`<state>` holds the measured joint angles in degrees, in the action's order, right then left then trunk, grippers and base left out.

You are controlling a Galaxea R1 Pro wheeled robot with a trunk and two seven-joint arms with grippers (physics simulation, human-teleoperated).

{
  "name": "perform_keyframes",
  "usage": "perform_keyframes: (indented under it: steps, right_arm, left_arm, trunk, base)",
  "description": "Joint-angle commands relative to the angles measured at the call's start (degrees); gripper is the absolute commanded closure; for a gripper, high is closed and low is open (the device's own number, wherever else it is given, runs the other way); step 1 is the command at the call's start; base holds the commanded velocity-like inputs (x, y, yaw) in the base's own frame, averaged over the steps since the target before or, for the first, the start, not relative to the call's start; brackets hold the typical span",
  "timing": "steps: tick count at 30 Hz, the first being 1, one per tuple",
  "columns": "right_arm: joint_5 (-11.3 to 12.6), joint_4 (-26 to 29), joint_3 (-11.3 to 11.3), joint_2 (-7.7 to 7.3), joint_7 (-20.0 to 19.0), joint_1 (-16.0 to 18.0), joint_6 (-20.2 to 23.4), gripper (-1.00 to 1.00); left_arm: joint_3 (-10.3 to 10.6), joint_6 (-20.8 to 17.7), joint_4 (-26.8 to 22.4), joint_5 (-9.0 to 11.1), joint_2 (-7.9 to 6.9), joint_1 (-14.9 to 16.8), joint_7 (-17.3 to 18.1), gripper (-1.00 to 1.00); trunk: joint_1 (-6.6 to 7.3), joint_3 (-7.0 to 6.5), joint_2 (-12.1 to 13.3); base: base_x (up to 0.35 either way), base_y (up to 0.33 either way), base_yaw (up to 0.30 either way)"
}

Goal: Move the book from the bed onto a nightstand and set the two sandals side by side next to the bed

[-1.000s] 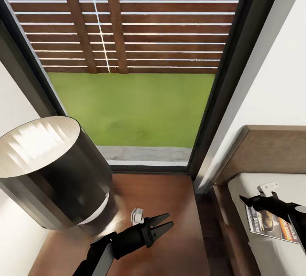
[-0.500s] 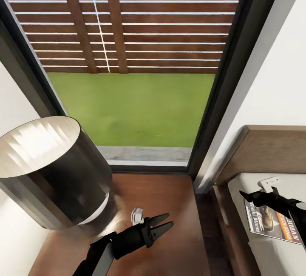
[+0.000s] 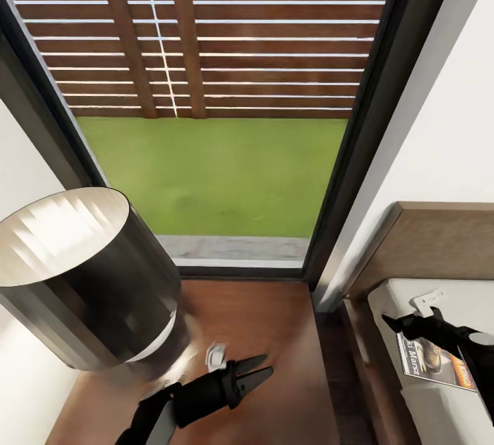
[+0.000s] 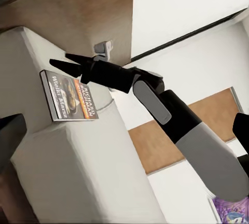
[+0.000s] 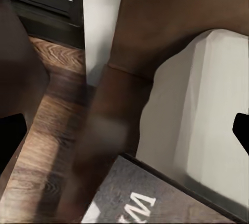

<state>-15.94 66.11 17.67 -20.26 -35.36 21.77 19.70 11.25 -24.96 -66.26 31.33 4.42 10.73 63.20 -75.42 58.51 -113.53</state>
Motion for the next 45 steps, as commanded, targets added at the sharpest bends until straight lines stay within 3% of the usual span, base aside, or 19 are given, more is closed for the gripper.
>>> perform_keyframes:
  steps: [1, 13, 21, 29, 30, 45]
  right_arm:
    - [-0.45, -0.25, -0.22, 0.35, -0.43, -0.30, 0.17, -1.00]
    - [2.54, -4.11, -4.10, 4.24, -1.03, -0.98, 1.13, -1.00]
    - [2.58, -6.19, -6.33, 6.83, -1.03, -0.96, 1.13, -1.00]
    - [2.58, -6.17, -6.33, 9.42, -1.09, -0.99, 1.13, -1.00]
    - [2.58, -6.17, -6.33, 13.40, -1.10, -0.98, 1.13, -1.00]
    - [2.58, -6.11, -6.33, 13.32, -1.11, -0.95, 1.15, -1.00]
  left_arm:
    - [0.00, -0.90, 0.01, 0.39, -0.34, -0.31, 0.38, -1.00]
    - [-3.85, -2.37, -0.97, 1.43, -4.23, -2.99, 0.69, -1.00]
    - [-3.87, -2.38, -0.98, 1.40, -6.78, -2.99, 0.69, -1.00]
    - [-3.83, -2.38, -0.98, 1.36, -6.79, -2.99, 0.68, -1.00]
    - [-3.84, -2.38, -0.98, 1.36, -6.79, -2.99, 0.68, -1.00]
    - [-3.78, -2.38, -0.98, 1.36, -6.71, -2.99, 0.69, -1.00]
  trunk:
    - [0.01, 0.04, -0.02]
    - [0.01, 0.04, -0.02]
    - [0.01, 0.04, -0.02]
    - [0.01, 0.04, -0.02]
    - [0.01, 0.04, -0.02]
    - [0.01, 0.04, -0.02]
  base:
    - [0.000, 0.000, 0.000]
    - [0.000, 0.000, 0.000]
    - [0.000, 0.000, 0.000]
    - [0.000, 0.000, 0.000]
    - [0.000, 0.000, 0.000]
    - [0.000, 0.000, 0.000]
